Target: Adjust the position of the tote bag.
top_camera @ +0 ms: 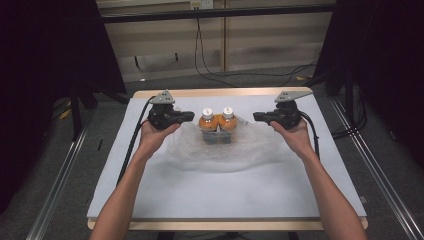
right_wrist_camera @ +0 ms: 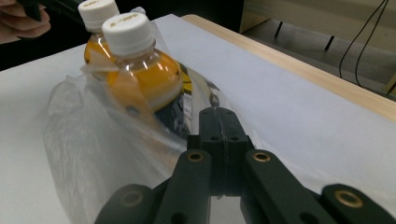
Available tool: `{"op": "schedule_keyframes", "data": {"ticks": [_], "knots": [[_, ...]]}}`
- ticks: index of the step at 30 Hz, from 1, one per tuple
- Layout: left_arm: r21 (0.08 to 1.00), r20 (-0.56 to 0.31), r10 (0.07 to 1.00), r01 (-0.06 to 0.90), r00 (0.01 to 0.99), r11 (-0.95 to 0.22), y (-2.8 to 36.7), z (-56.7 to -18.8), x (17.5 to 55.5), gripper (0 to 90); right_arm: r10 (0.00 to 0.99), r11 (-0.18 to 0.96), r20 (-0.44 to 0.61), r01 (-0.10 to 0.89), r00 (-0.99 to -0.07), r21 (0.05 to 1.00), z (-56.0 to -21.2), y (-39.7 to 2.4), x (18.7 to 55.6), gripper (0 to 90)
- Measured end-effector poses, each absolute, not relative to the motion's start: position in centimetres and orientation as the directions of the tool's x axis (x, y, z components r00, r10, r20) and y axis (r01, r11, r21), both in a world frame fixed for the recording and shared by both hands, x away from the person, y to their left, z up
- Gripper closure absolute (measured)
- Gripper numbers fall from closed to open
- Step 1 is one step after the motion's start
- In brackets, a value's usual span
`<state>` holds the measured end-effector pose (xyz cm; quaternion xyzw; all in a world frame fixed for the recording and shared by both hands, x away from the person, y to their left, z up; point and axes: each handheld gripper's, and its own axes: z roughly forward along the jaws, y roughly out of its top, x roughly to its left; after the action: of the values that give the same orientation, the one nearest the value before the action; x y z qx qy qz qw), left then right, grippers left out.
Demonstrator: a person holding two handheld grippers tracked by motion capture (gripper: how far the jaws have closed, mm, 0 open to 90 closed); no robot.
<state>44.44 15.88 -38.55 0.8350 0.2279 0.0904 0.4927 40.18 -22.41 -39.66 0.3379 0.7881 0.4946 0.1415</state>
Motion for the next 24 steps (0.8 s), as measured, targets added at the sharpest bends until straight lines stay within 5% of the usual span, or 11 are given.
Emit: {"op": "schedule_keyframes", "data": {"ticks": [5, 24], "knots": [[0.788, -0.005, 0.46, 0.287, 0.888, -0.545, 14.5, -40.4, 44.4, 87.4, 0.656, 0.333, 0.11, 0.417, -0.747, 0.846, -40.9, -20.5, 41.4, 90.0], [0.671, 0.02, 0.354, 0.25, 0.935, -0.698, 13.0, -44.8, 42.8, 85.7, 0.59, 0.534, 0.075, 0.459, -0.804, 0.71, -44.9, -16.9, 41.4, 90.0]]}}
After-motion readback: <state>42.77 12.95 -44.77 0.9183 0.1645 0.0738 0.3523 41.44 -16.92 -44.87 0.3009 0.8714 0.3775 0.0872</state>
